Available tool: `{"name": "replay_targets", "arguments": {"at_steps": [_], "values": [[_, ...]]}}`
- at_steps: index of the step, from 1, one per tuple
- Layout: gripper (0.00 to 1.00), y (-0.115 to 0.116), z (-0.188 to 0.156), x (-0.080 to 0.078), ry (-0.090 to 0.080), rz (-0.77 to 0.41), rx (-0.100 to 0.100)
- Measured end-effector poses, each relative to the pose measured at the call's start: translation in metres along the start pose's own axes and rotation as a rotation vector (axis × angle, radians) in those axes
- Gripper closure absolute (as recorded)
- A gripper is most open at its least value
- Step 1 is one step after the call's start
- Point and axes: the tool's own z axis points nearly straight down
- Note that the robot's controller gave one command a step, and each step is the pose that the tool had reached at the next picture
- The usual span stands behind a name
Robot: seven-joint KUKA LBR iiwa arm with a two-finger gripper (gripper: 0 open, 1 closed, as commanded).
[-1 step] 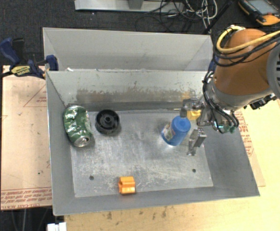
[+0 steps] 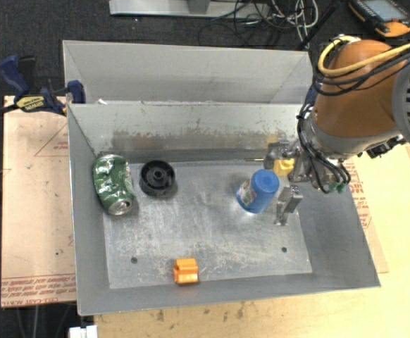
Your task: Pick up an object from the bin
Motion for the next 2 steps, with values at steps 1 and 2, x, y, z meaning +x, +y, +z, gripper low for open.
{"name": "replay_targets", "arguments": {"at_steps": [1, 2], "values": [[0.0, -0.016, 0.068, -0.038, -0.007, -0.076, 0.001], [0.0, -0.037, 0.079, -0.074, 0.001, -0.38, -0.001]]}}
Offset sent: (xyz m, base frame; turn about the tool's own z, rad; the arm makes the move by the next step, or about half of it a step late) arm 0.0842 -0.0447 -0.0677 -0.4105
